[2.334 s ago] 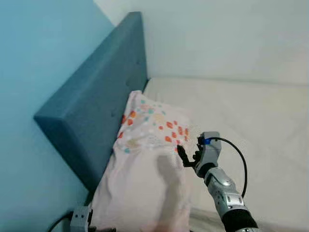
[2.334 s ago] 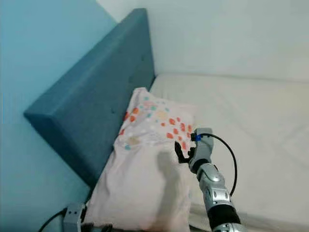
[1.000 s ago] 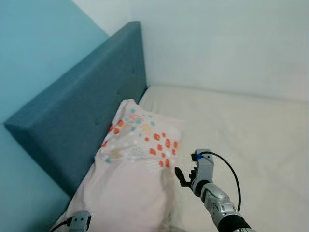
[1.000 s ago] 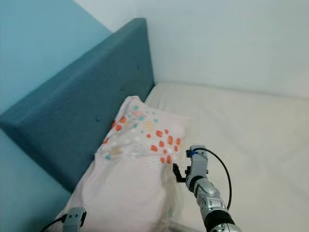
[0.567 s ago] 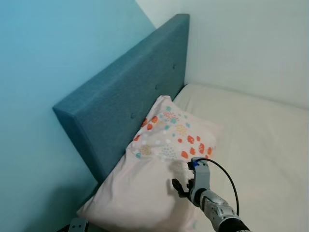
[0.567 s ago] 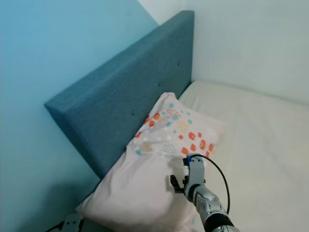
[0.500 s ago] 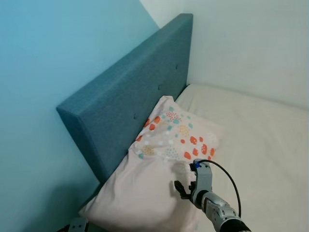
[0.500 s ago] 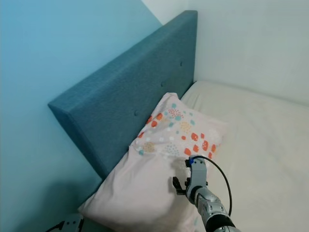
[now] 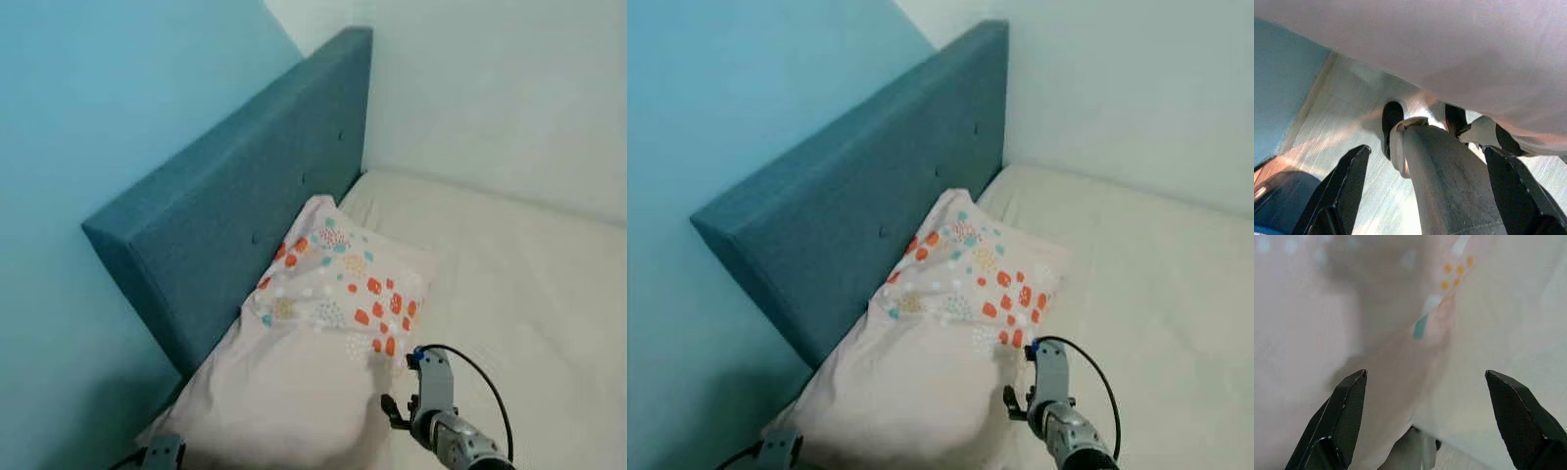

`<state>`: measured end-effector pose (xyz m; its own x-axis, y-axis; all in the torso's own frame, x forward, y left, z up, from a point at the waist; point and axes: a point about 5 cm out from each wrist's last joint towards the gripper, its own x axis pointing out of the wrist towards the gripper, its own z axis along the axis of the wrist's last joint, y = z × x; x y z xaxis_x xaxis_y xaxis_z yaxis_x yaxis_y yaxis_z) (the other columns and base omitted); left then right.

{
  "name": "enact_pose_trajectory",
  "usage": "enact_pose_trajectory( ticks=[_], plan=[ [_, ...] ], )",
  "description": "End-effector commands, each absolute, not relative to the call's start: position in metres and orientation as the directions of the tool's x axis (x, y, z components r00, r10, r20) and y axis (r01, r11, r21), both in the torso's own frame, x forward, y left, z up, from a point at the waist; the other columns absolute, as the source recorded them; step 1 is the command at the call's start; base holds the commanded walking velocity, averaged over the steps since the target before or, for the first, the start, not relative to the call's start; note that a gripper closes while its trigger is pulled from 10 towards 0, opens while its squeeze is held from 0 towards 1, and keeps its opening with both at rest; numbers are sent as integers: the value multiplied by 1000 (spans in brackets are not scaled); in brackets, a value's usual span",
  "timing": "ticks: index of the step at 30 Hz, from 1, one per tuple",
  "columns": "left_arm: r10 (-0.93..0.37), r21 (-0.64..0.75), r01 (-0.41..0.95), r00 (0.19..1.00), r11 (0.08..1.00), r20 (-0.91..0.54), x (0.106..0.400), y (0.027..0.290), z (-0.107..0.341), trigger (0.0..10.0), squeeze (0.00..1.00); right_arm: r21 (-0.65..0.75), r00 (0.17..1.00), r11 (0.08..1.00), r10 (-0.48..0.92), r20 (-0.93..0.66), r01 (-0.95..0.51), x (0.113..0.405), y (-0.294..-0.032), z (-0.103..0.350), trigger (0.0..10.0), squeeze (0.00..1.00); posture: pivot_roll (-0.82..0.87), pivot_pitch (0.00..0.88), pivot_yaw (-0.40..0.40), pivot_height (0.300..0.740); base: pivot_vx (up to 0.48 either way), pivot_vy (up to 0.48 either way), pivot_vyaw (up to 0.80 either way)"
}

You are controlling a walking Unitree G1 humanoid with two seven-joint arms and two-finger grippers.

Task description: Clean up the room

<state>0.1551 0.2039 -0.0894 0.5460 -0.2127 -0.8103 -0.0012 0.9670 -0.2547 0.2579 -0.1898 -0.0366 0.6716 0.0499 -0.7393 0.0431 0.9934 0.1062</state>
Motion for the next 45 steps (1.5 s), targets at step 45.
enact_pose_trajectory(
  ticks=[45],
  plan=[
    [-171, -228, -46, 522, 973, -836, 138, 217, -94, 10000, 0, 559, 803, 734, 31, -595, 386, 265, -191, -31, 10000, 0, -112, 177, 24, 615, 0, 0, 0]
  ],
)
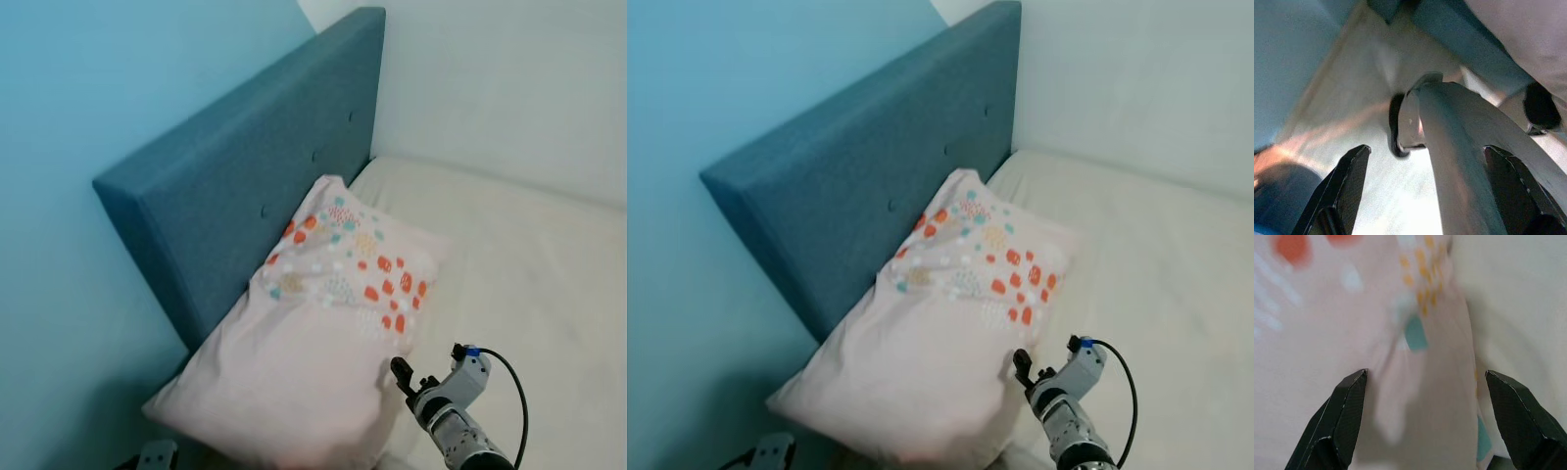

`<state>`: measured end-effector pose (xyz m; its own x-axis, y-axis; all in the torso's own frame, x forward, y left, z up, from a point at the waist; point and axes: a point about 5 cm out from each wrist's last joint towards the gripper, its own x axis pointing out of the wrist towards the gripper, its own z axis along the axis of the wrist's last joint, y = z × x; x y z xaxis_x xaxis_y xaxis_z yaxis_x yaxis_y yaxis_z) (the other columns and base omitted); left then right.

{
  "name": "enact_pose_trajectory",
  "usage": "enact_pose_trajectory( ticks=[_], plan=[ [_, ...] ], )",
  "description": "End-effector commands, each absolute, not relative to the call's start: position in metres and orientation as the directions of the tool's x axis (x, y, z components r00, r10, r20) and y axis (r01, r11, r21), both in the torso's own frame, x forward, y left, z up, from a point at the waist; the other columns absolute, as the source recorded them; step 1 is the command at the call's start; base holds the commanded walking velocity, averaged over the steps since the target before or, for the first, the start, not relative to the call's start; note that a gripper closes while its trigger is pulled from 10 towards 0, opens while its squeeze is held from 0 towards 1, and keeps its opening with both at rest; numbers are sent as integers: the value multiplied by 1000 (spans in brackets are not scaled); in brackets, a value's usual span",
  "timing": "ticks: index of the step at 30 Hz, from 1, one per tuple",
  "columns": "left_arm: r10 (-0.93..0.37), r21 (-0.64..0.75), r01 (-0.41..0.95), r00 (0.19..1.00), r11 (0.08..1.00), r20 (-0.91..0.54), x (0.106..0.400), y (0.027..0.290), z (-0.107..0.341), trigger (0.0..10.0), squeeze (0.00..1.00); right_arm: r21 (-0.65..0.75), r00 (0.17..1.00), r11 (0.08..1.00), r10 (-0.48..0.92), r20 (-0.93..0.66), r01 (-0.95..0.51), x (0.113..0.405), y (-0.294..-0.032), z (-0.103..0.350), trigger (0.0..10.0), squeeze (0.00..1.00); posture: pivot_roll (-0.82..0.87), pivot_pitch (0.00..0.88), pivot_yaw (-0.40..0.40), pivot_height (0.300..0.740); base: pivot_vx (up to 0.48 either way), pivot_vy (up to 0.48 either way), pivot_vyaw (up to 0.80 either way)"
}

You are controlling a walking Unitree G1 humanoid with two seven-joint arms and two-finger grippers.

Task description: Clean up the room

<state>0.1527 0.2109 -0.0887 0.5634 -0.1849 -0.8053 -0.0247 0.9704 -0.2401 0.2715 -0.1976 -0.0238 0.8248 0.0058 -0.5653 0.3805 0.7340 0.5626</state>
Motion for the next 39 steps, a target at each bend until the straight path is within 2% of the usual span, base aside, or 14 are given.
enact_pose_trajectory(
  ticks=[1, 7, 10, 12, 15, 16, 22, 39],
  plan=[
    [-170, -228, -48, 523, 972, -835, 137, 218, -93, 10000, 0, 556, 800, 733, 28, -600, 392, 264, -192, -32, 10000, 0, -110, 185, 24, 610, 0, 0, 0],
    [-176, -230, -42, 518, 972, -837, 134, 219, -94, 10000, 0, 581, 815, 710, 16, -579, 398, 263, -199, -31, 10000, 0, -100, 198, 26, 590, 0, 0, 0],
    [-181, -232, -36, 514, 972, -838, 132, 218, -95, 10000, 0, 634, 860, 684, 21, -510, 360, 265, -203, -26, 10000, 0, -90, 204, 25, 590, 0, 0, 0],
    [-187, -235, -30, 512, 972, -838, 130, 218, -95, 10000, 0, 695, 906, 657, 43, -421, 292, 268, -207, -20, 10000, 0, -74, 210, 21, 590, 0, 0, 0],
    [-188, -235, -28, 512, 972, -838, 129, 218, -95, 10000, 0, 724, 926, 642, 57, -373, 252, 270, -208, -16, 10000, 0, -68, 212, 20, 590, 0, 0, 0],
    [-188, -235, -28, 512, 972, -838, 127, 219, -96, 10000, 0, 766, 954, 622, 96, -283, 164, 274, -207, -9, 10000, 0, -58, 214, 21, 590, 0, 0, 0],
    [-189, -236, -29, 508, 971, -840, 122, 221, -97, 10000, 0, 783, 965, 619, 159, -209, 68, 284, -201, 2, 10000, 0, -46, 216, 23, 590, 0, 0, 0],
    [-204, -247, -19, 506, 969, -838, 117, 221, -98, 10000, 0, 790, 989, 612, 135, -58, -37, 314, -214, 38, 10000, 0, -28, 247, 33, 590, 0, 0, 0]
  ],
)
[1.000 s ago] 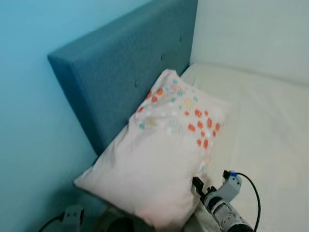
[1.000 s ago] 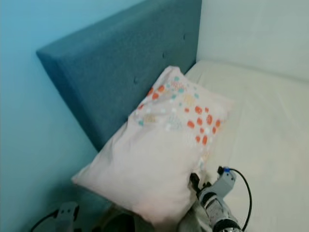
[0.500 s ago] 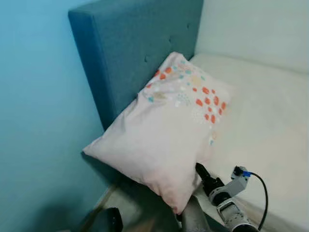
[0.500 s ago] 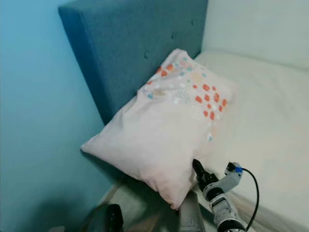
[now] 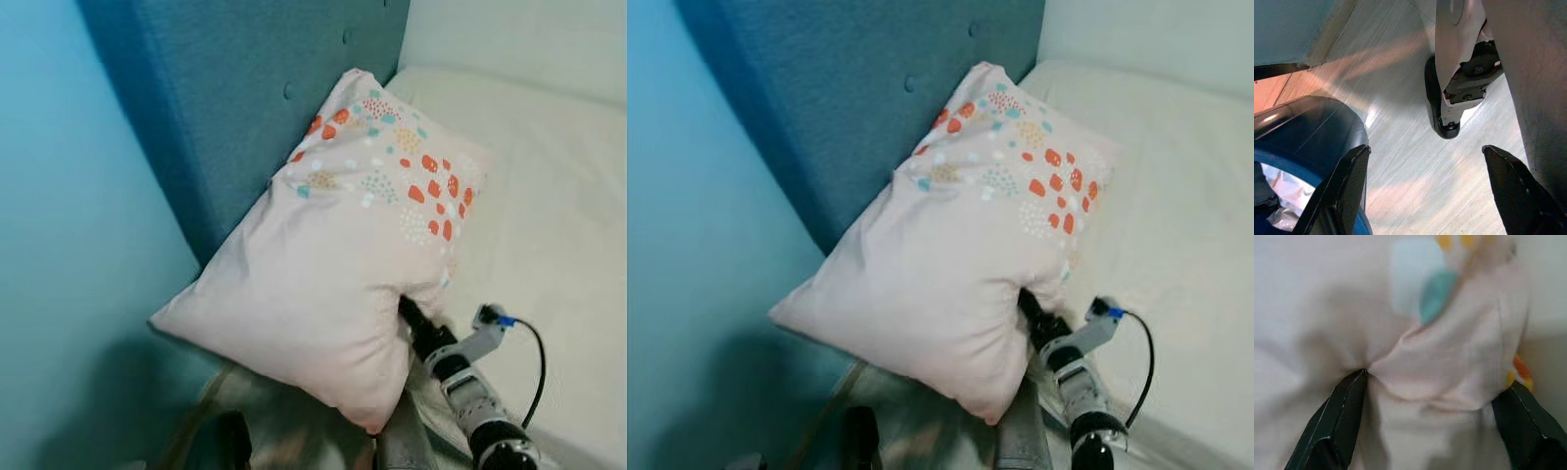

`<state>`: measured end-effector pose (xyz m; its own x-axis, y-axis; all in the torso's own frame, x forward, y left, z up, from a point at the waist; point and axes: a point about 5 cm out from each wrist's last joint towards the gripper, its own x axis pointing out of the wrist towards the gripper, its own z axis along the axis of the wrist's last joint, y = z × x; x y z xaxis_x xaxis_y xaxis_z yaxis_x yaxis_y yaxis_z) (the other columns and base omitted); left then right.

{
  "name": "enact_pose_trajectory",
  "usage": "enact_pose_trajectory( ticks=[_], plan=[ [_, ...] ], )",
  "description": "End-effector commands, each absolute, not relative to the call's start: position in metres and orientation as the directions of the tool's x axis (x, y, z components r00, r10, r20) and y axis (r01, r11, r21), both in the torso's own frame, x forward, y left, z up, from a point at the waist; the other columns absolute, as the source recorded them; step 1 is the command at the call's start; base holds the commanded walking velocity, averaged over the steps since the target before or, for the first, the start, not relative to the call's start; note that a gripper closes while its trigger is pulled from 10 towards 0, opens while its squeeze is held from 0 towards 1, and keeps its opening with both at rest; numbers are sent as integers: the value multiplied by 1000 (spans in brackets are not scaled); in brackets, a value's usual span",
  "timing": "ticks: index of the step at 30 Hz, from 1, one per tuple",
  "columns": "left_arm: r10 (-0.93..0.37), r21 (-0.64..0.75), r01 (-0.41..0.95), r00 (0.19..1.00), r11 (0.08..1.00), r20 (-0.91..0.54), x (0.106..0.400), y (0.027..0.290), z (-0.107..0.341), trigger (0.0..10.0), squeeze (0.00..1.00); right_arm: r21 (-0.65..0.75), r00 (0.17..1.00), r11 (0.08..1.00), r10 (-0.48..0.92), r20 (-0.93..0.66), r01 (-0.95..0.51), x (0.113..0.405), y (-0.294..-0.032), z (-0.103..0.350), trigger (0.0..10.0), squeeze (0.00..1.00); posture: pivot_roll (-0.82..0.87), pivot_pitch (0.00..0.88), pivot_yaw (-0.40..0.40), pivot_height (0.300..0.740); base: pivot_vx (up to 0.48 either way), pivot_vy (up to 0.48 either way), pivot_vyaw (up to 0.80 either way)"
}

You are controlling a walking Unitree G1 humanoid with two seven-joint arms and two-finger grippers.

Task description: Clean up the room

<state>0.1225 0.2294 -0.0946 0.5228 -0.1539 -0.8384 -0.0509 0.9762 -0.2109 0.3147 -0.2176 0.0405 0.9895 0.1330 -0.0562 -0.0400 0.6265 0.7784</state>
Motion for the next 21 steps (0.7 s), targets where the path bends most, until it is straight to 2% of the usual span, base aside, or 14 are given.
enact_pose_trajectory(
  ticks=[1, 8, 13, 14, 21],
  plan=[
    [-204, -247, -19, 506, 969, -838, 116, 221, -98, 10000, 0, 795, 991, 605, 126, -42, -43, 316, -215, 41, 10000, 0, -20, 252, 34, 590, 0, 0, 0],
    [-205, -246, -16, 503, 969, -840, 110, 225, -98, 10000, 0, 826, 991, 553, 125, 48, -110, 328, -221, 61, 10000, 0, -1, 271, 41, 590, 0, 0, 0],
    [-204, -243, -13, 498, 970, -843, 106, 227, -98, 10000, 0, 830, 987, 544, 155, 43, -122, 332, -218, 64, 10000, 0, 7, 283, 42, 590, 0, 0, 0],
    [-205, -242, -11, 496, 970, -844, 103, 229, -98, 10000, 0, 824, 989, 562, 151, -13, -75, 333, -219, 63, 10000, 0, 23, 301, 46, 590, 0, 0, 0],
    [-210, -245, -5, 497, 969, -842, 96, 234, -98, 10000, 0, 798, 991, 602, 94, -99, 22, 335, -229, 62, 10000, 0, 42, 330, 57, 590, 0, 0, 0]
  ],
)
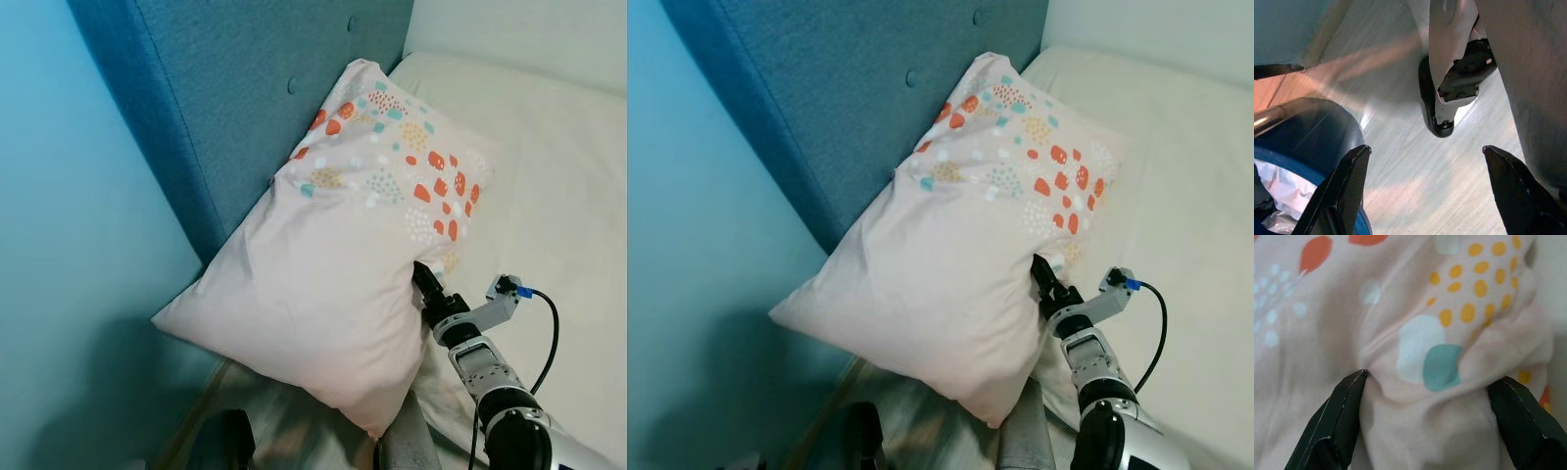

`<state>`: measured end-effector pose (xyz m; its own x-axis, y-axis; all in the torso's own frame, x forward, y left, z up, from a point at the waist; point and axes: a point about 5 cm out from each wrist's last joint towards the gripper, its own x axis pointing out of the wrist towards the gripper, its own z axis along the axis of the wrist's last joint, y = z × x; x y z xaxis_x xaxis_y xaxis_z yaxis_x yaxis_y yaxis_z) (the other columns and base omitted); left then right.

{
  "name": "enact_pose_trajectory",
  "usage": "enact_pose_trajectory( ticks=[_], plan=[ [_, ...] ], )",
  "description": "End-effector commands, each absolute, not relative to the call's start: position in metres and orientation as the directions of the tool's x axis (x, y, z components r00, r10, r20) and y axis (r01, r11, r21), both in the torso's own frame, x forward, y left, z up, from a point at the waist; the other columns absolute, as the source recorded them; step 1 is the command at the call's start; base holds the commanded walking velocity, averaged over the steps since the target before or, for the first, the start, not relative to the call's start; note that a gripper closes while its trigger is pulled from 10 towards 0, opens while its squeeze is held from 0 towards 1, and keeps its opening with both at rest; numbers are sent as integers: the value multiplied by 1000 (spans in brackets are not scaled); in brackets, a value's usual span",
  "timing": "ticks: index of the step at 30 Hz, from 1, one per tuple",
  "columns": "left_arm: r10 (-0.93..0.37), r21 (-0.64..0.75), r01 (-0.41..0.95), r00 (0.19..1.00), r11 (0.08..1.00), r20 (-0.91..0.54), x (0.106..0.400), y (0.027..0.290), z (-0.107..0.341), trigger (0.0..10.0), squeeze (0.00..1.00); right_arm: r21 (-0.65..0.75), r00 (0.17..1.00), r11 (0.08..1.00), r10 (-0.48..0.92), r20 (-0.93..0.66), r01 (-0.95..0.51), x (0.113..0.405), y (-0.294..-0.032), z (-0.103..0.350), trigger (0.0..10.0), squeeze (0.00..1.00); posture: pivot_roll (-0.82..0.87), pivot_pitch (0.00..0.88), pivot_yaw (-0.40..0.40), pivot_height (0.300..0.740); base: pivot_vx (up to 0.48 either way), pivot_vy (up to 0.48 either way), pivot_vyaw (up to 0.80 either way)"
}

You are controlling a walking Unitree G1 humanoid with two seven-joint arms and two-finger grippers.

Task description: Clean up the room

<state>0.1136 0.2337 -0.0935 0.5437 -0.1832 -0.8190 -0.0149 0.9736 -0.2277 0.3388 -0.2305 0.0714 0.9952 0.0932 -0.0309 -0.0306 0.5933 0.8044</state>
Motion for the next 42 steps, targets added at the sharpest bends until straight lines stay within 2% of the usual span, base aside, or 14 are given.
enact_pose_trajectory(
  ticks=[1, 10, 14, 19, 23, 24, 28, 30, 31, 33, 38, 42],
  plan=[
    [-210, -245, -5, 497, 969, -842, 96, 234, -98, 10000, 0, 798, 991, 602, 94, -99, 22, 335, -229, 62, 10000, 0, 42, 330, 57, 590, 0, 0, 0],
    [-222, -249, 10, 491, 968, -843, 83, 241, -97, 10000, 0, 791, 987, 610, 96, -129, 44, 337, -235, 67, 10000, 0, 62, 384, 69, 590, 0, 0, 0],
    [-233, -257, 21, 497, 966, -836, 79, 244, -96, 10000, 0, 826, 981, 562, 146, -127, 24, 332, -234, 61, 10000, 0, 94, 406, 79, 590, 0, 0, 0],
    [-243, -264, 31, 507, 964, -827, 78, 246, -94, 10000, 0, 826, 972, 559, 154, -179, 63, 327, -235, 53, 10000, 0, 110, 423, 88, 590, 0, 0, 0],
    [-252, -269, 43, 514, 962, -820, 76, 249, -93, 10000, 0, 795, 968, 591, 94, -234, 135, 323, -242, 48, 10000, 0, 116, 436, 93, 590, 0, 0, 0],
    [-253, -268, 45, 513, 962, -820, 75, 250, -92, 10000, 0, 802, 971, 587, 106, -213, 112, 323, -241, 49, 10000, 1000, 119, 442, 94, 590, 0, 0, 0],
    [-256, -270, 49, 514, 962, -819, 73, 251, -92, 10000, 0, 828, 976, 560, 154, -151, 40, 328, -235, 55, 10000, 1000, 124, 450, 100, 590, 0, 0, 0],
    [-261, -273, 55, 515, 960, -816, 73, 250, -91, 10000, 0, 836, 974, 543, 137, -180, 78, 328, -234, 54, 10000, 1000, 125, 451, 101, 590, 0, 0, 0],
    [-265, -275, 59, 517, 960, -814, 74, 250, -91, 10000, 0, 848, 972, 524, 145, -183, 81, 329, -232, 54, 10000, 0, 125, 451, 101, 590, 0, 0, 0],
    [-267, -276, 61, 517, 959, -813, 74, 250, -91, 10000, 0, 856, 971, 510, 153, -183, 81, 329, -230, 53, 10000, 0, 125, 451, 101, 590, 0, 0, 0],
    [-267, -274, 66, 523, 959, -810, 76, 251, -90, 10000, 0, 904, 943, 413, 331, -36, -111, 334, -207, 64, 10000, 0, 138, 438, 96, 590, 0, 0, 0],
    [-266, -273, 66, 523, 960, -809, 76, 252, -90, 10000, 0, 909, 931, 394, 365, -22, -133, 335, -200, 65, 10000, 0, 138, 437, 96, 590, 0, 0, 0]
  ],
)
